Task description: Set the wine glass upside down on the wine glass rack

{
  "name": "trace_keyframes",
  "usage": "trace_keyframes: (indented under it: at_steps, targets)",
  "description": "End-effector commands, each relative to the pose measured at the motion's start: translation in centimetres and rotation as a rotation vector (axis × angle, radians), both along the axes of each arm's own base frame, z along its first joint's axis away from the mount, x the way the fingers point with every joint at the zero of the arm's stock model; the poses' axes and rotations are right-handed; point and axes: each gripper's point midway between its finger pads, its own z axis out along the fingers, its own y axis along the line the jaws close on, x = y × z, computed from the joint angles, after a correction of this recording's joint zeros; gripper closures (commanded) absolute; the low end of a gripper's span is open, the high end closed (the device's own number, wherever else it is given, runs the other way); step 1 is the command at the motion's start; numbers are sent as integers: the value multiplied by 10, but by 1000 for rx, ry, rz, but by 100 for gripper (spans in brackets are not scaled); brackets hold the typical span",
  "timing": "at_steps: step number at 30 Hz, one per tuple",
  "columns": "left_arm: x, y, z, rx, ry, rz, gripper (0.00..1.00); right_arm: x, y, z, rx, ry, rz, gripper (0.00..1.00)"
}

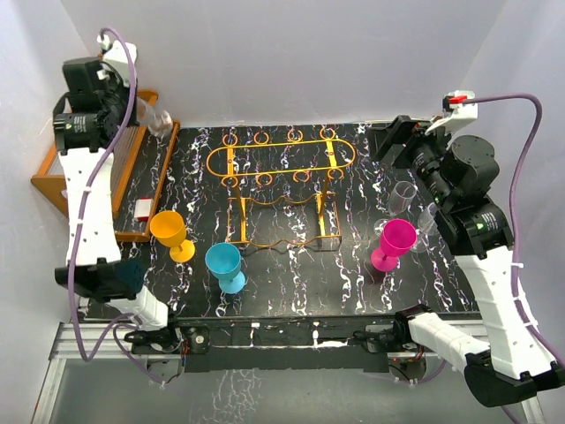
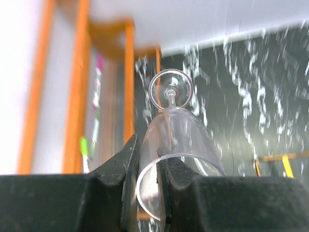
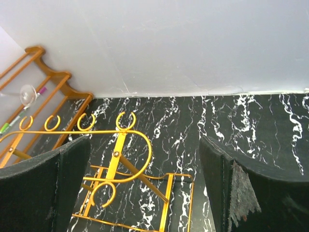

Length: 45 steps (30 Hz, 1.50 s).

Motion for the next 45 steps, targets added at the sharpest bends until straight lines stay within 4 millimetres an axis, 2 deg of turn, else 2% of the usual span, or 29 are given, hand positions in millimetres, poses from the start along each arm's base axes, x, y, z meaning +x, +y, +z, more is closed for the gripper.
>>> trace_keyframes:
  at_steps: [1,2,3,4,6,8,9,10,11,12,15,17,19,22,24,27,30,34,38,45]
  targets:
    - [-16,-15,103,27,-344,-50,100,-10,4,58,53,-158,32,2]
    - [-18,-24,118,11,-418,-90,100,-10,5,61,56,-165,38,2]
    - [-29,-37,134,-10,-500,-152,100,-9,7,64,61,-174,47,2]
    - [-30,-52,138,-38,-557,-229,100,-9,10,67,70,-182,62,2]
    - [-59,-82,164,-103,-742,-382,100,-7,24,76,102,-195,132,2]
    - [-89,-106,190,-168,-963,-514,100,-9,46,90,151,-215,252,2]
    - [-96,-113,185,-228,-992,-547,100,-11,59,95,176,-226,327,2]
    - [-107,-118,193,-280,-1070,-573,100,-15,70,103,212,-252,400,2]
    - [-123,-120,208,-303,-1188,-604,100,-21,80,111,256,-280,474,2]
    - [-130,-120,213,-352,-1239,-608,100,-27,89,117,302,-307,540,2]
    - [-141,-117,226,-460,-1295,-596,100,-45,107,135,419,-361,718,3]
    - [-150,-118,232,-472,-1328,-616,100,-46,117,141,487,-347,791,8]
    - [-160,-122,237,-460,-1359,-655,100,-43,132,144,526,-320,834,16]
    - [-170,-123,237,-480,-1389,-670,100,-48,167,148,588,-300,895,25]
    - [-173,-122,234,-505,-1393,-667,100,-58,195,153,633,-305,943,27]
    - [-177,-124,229,-531,-1392,-677,100,-64,217,168,697,-402,941,25]
    - [-187,-126,230,-546,-1405,-701,100,-57,232,173,769,-437,910,24]
    - [-194,-127,231,-572,-1420,-716,100,-55,248,182,912,-455,980,33]
    - [-194,-127,226,-589,-1418,-721,100,-55,262,190,955,-488,990,38]
    - [-191,-125,220,-671,-1391,-704,100,-39,270,195,1046,-514,949,49]
